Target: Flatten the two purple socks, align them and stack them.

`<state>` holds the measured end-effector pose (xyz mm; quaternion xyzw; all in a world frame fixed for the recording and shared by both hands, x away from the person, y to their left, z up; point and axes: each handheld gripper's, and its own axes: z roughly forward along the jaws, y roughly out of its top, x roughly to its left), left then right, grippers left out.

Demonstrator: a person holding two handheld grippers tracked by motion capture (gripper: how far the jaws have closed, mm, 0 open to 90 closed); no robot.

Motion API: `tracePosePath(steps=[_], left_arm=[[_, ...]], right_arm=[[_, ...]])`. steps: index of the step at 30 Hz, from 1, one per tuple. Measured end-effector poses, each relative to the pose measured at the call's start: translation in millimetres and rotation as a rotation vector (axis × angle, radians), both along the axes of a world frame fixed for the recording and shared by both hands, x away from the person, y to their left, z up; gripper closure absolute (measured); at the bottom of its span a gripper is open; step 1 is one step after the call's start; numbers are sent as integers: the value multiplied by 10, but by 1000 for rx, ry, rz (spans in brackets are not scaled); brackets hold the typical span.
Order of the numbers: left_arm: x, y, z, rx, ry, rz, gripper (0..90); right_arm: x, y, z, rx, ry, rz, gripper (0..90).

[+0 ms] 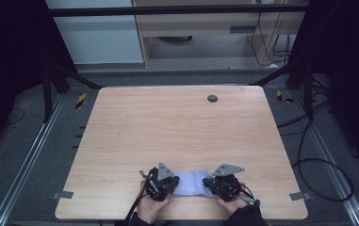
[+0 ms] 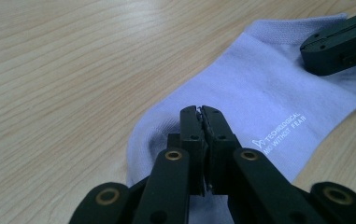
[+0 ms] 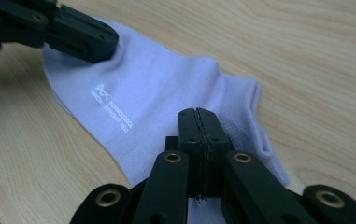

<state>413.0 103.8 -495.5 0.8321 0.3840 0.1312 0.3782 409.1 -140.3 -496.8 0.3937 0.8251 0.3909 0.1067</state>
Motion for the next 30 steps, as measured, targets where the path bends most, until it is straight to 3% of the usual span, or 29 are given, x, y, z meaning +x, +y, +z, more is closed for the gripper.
tracePosePath(steps=[15, 22, 26, 30], left_arm=[[-18, 20, 13, -5, -17, -7, 846], [14, 154, 200, -66, -93, 24, 786], [91, 261, 261, -107, -105, 68, 695], [158, 403, 297, -123, -120, 121, 564]], right_arm=[[12, -265, 17, -23, 22, -103, 878], [29, -358, 140, 46, -42, -127, 788], [65, -478, 194, 84, -116, -187, 663], [121, -613, 185, 92, -144, -251, 542]])
